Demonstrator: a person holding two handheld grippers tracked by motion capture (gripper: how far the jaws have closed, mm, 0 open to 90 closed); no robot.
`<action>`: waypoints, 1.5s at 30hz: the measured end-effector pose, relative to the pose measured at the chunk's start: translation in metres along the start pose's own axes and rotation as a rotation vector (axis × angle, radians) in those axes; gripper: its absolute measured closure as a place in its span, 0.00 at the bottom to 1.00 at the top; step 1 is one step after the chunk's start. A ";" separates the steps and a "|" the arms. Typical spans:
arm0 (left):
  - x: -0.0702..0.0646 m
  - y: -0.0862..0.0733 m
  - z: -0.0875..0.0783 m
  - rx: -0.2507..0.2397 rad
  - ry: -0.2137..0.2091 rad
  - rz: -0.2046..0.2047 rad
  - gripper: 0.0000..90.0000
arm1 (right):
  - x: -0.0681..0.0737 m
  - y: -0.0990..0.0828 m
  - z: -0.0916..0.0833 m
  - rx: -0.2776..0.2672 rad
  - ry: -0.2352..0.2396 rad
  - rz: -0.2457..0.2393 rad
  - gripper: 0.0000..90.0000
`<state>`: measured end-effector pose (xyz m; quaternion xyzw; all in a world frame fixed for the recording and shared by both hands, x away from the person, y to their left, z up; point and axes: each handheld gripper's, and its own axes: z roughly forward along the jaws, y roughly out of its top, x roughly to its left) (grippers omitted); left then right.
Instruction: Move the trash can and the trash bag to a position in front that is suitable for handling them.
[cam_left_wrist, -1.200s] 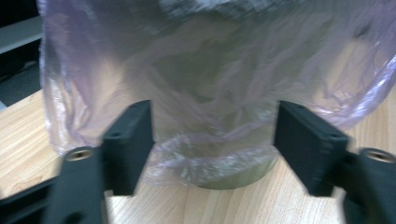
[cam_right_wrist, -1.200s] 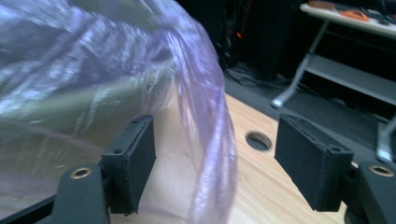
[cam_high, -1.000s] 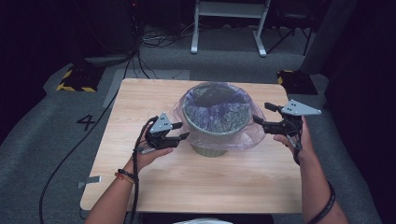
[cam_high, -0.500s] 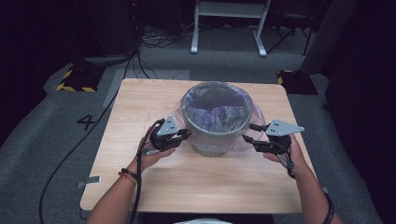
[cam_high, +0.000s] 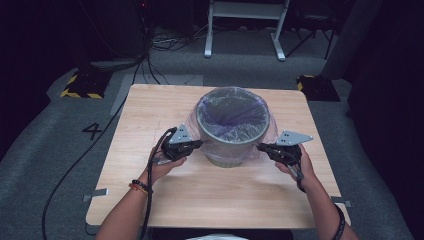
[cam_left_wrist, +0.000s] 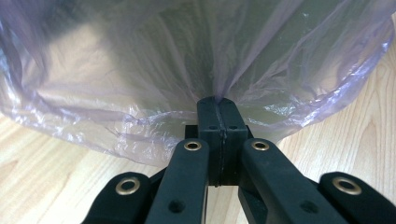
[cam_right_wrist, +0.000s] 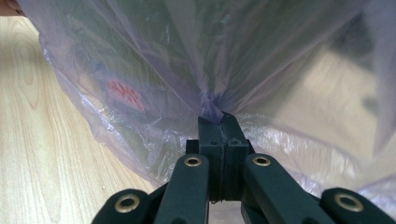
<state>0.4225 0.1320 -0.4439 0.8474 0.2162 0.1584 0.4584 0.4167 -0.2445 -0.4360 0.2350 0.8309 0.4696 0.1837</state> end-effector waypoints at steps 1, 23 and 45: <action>0.000 -0.001 0.001 0.013 0.000 0.004 1.00 | -0.001 -0.003 0.002 0.005 0.000 0.008 1.00; 0.004 -0.024 -0.035 -0.044 0.046 -0.102 0.42 | -0.006 -0.018 -0.026 -0.027 -0.034 0.049 0.45; 0.081 0.005 0.000 -0.150 0.103 -0.275 0.49 | -0.048 0.021 -0.011 -0.016 -0.214 0.024 0.51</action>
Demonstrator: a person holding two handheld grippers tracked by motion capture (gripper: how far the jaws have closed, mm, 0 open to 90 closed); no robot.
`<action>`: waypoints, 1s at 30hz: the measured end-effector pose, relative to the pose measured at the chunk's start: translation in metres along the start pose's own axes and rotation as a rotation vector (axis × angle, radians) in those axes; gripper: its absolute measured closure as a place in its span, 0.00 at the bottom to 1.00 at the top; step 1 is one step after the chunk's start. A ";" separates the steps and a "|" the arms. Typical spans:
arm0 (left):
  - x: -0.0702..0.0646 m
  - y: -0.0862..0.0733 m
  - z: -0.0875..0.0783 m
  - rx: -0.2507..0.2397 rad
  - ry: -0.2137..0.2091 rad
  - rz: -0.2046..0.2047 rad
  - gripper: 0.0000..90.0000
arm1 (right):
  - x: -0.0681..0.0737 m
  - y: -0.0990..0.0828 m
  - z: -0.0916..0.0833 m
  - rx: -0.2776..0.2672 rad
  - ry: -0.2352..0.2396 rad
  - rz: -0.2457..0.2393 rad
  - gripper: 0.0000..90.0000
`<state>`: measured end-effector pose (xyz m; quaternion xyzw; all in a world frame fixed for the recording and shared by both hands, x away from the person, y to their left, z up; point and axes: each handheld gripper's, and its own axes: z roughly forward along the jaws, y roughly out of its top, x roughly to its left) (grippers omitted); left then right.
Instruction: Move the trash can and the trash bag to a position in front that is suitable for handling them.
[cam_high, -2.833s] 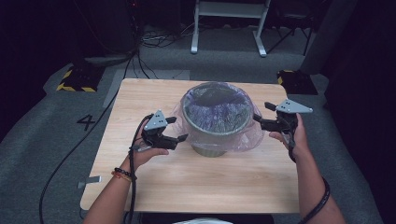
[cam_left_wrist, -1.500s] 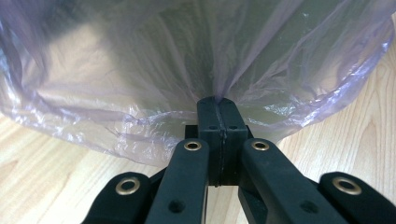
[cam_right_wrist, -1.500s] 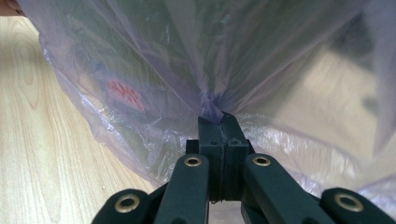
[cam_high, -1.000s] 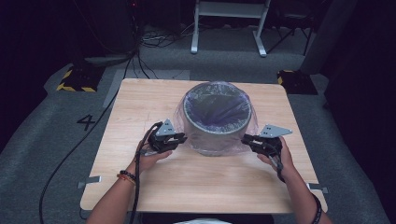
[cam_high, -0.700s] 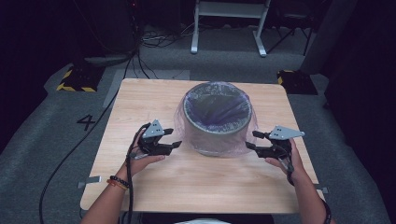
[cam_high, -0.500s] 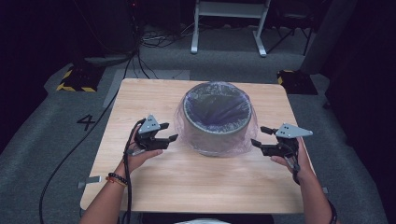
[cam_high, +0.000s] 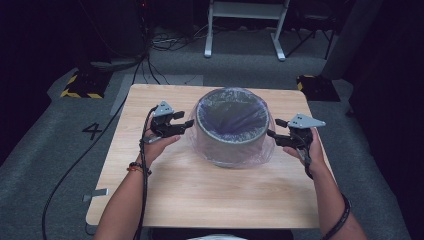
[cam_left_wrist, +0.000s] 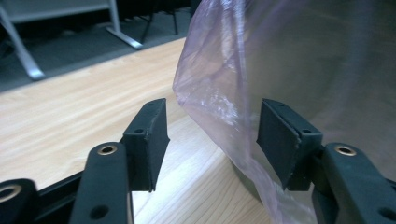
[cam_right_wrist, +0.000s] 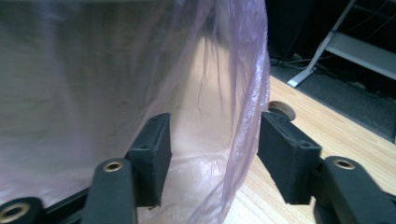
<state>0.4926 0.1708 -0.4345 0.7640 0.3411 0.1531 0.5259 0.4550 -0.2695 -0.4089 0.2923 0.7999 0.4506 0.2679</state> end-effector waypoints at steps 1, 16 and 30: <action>0.001 0.000 0.003 0.005 -0.001 -0.003 0.49 | -0.001 0.000 0.005 0.005 0.008 0.007 0.52; -0.005 -0.009 0.039 0.076 -0.081 0.018 1.00 | -0.008 -0.022 0.026 -0.008 0.079 0.062 1.00; -0.015 -0.015 0.061 0.166 -0.067 0.049 1.00 | -0.013 -0.035 0.037 0.004 0.051 0.117 1.00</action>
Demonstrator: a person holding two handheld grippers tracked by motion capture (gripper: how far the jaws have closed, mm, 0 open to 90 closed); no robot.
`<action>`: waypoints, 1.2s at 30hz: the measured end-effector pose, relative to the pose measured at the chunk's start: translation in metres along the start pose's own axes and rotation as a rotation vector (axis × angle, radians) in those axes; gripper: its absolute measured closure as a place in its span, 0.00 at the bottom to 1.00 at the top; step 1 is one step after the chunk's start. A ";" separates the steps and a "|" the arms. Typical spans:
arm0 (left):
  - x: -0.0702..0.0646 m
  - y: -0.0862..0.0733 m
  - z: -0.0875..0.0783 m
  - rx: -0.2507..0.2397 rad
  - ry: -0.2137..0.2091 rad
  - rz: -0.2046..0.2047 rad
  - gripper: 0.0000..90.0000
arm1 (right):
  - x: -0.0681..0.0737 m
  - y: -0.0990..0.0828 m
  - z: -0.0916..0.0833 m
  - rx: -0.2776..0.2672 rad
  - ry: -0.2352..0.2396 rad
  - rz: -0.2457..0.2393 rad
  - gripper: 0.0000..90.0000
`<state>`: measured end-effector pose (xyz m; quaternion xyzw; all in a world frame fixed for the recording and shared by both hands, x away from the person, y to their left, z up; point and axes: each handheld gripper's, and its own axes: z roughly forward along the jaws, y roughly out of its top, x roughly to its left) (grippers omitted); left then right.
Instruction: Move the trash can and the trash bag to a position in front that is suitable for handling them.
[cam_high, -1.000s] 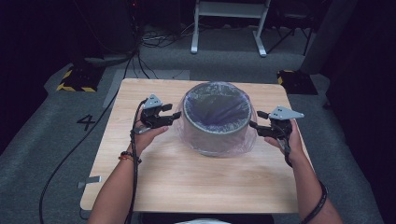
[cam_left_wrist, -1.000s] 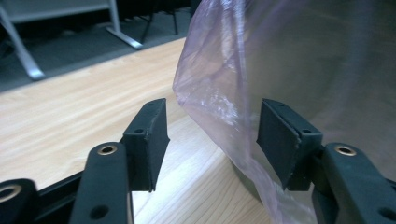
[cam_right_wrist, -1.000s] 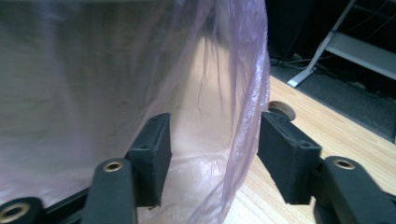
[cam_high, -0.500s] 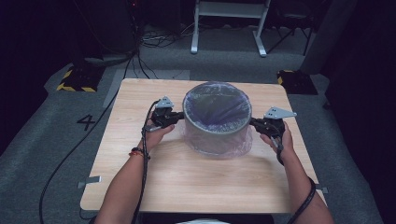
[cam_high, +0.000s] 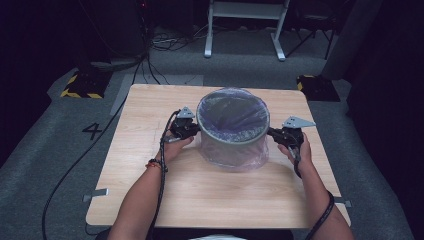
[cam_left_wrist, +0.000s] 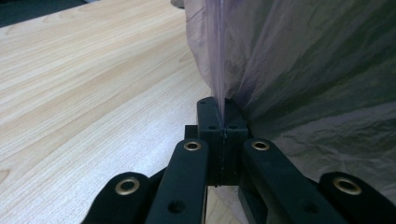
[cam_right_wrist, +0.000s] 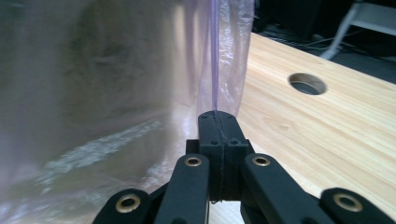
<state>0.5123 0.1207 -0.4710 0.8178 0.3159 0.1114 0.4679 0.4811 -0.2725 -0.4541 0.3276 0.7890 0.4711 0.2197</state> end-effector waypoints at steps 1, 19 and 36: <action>0.000 -0.001 0.003 0.017 0.004 0.005 1.00 | 0.000 0.001 0.000 0.000 -0.003 0.002 1.00; -0.006 -0.024 0.013 0.199 0.006 0.052 1.00 | -0.014 -0.026 0.015 0.148 -0.023 0.090 1.00; -0.018 -0.032 -0.029 0.032 0.051 0.047 0.66 | -0.015 -0.049 -0.005 0.153 -0.016 0.106 1.00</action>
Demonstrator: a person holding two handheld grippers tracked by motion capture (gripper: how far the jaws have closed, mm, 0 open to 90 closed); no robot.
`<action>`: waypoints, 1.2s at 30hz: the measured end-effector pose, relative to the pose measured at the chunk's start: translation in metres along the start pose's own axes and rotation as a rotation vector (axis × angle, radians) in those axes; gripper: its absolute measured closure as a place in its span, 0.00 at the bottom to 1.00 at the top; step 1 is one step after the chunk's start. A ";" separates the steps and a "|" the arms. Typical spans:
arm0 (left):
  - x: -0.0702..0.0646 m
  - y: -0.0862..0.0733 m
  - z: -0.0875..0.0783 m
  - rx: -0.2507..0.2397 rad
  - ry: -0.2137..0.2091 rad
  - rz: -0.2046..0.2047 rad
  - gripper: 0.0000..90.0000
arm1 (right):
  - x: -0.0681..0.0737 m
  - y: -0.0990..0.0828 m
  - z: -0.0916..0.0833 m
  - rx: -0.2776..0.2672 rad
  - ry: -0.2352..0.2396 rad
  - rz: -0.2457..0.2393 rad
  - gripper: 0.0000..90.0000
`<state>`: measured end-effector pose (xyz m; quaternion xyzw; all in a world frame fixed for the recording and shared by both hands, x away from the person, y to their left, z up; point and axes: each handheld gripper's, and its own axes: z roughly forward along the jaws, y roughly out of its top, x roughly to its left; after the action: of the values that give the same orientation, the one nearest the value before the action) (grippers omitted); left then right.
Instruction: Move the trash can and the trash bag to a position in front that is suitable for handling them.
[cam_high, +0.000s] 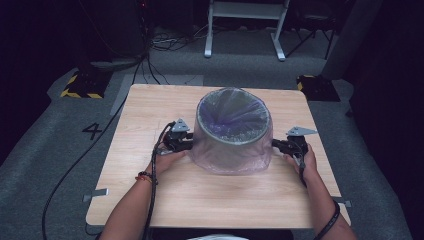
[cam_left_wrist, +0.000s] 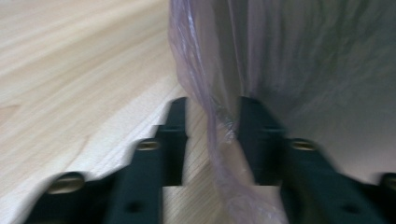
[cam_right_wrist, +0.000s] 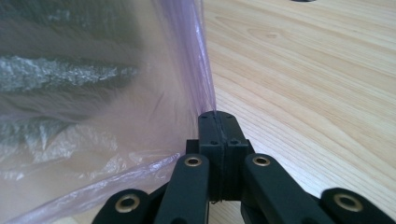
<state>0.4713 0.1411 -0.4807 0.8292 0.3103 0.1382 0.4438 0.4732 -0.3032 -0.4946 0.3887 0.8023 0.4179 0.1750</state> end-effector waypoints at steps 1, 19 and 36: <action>-0.002 0.000 -0.003 -0.003 0.011 0.013 0.62 | -0.001 -0.001 -0.001 -0.002 -0.003 0.004 1.00; -0.035 -0.014 -0.048 -0.002 0.020 0.094 0.17 | -0.004 -0.006 -0.023 -0.041 -0.023 -0.036 0.65; -0.054 -0.052 -0.048 0.138 -0.036 0.086 0.18 | 0.011 0.004 -0.043 -0.103 -0.004 -0.096 0.27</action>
<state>0.3853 0.1597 -0.4940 0.8727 0.2751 0.1204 0.3850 0.4423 -0.3159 -0.4653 0.3412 0.7970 0.4491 0.2163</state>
